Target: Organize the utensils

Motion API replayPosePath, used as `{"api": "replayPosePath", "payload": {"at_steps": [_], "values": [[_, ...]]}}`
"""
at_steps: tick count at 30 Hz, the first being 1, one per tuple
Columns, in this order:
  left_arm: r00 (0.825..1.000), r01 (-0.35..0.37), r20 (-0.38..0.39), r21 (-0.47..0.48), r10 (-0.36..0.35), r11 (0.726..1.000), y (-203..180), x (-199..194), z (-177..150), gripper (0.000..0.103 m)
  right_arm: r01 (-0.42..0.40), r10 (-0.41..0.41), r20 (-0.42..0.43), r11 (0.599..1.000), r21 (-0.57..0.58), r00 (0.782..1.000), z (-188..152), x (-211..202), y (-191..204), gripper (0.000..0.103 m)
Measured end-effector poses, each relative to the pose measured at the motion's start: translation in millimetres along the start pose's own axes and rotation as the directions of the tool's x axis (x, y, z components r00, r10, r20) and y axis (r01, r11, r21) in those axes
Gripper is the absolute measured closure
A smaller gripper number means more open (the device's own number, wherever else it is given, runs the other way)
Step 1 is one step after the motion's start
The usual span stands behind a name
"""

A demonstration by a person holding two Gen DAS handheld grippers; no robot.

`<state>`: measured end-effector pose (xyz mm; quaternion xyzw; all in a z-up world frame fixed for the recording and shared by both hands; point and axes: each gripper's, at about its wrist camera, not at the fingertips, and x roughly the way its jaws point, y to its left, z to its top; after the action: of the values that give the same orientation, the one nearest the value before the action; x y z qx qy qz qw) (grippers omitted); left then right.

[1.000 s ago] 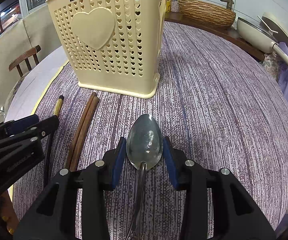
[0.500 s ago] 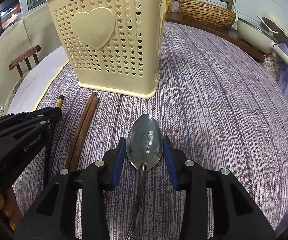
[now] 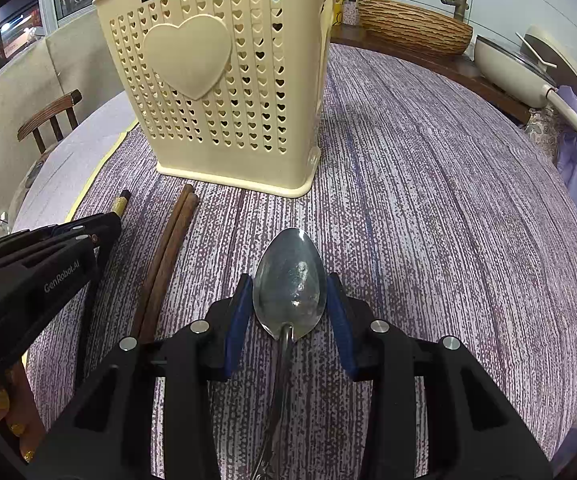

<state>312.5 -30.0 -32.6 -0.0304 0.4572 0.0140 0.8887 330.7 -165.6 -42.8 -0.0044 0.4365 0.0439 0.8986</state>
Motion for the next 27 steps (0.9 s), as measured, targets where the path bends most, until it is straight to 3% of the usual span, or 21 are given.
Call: {"api": "replayPosePath", "payload": {"at_steps": [16, 27], "values": [[0.999, 0.046, -0.001, -0.069, -0.047, 0.997, 7, 3, 3, 0.095, -0.037, 0.036, 0.018, 0.999, 0.027, 0.999, 0, -3, -4, 0.065], [0.990, 0.117, 0.089, -0.073, -0.111, 0.990, 7, -30, 9, 0.095, -0.095, 0.090, 0.099, 0.995, 0.044, 0.991, 8, -30, -11, 0.065]]}}
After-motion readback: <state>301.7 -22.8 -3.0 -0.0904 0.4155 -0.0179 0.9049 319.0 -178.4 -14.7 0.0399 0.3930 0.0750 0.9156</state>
